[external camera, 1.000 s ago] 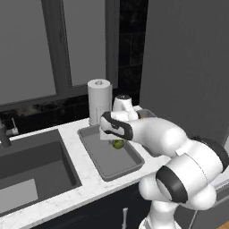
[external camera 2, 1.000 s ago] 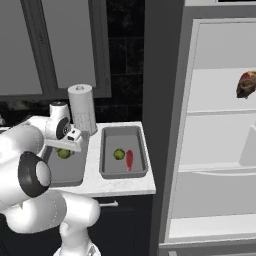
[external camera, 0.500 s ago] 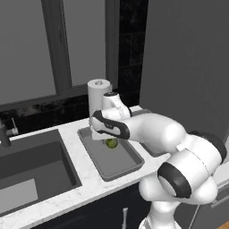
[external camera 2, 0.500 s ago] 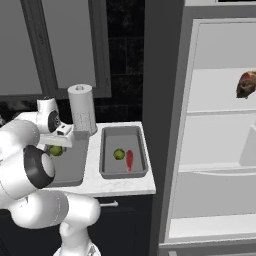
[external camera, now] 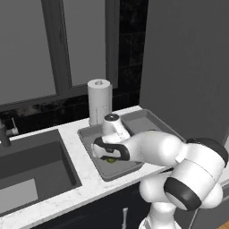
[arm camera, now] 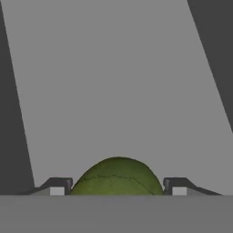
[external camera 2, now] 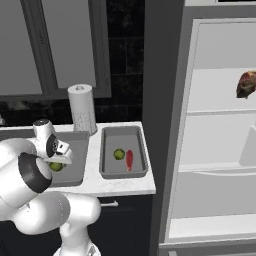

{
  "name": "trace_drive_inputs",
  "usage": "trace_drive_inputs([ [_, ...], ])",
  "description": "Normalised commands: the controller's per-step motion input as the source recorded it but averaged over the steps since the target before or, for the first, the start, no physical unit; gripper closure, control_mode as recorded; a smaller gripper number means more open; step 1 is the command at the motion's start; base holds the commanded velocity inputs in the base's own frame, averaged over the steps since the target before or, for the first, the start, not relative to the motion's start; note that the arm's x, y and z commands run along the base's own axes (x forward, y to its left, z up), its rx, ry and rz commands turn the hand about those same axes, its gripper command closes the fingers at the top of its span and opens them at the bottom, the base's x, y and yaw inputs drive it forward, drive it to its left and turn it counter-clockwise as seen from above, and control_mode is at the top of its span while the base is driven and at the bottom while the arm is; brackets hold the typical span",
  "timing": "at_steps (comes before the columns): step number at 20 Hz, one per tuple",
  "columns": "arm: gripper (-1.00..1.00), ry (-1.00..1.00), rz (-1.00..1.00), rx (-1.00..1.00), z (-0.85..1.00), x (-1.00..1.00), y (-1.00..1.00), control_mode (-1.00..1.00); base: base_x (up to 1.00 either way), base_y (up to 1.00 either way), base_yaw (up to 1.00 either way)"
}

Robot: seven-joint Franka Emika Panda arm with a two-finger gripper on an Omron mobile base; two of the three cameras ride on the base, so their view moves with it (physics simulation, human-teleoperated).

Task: Place one lime and one steak in each tupperware on the nearby counter, to pack two identical lunches.

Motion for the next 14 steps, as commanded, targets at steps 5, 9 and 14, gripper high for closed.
trace_drive_inputs([
  [5, 1.00, 0.00, 0.00, 0.00, 0.00, 0.28, 0.05, -1.00, 0.00, 0.00, 0.00],
  [9, 1.00, 0.00, 0.00, 0.00, 0.00, 0.63, 0.08, -1.00, 0.00, 0.00, 0.00],
  [14, 1.00, 0.00, 0.00, -0.01, 0.00, 0.45, 0.14, -1.00, 0.00, 0.00, 0.00],
])
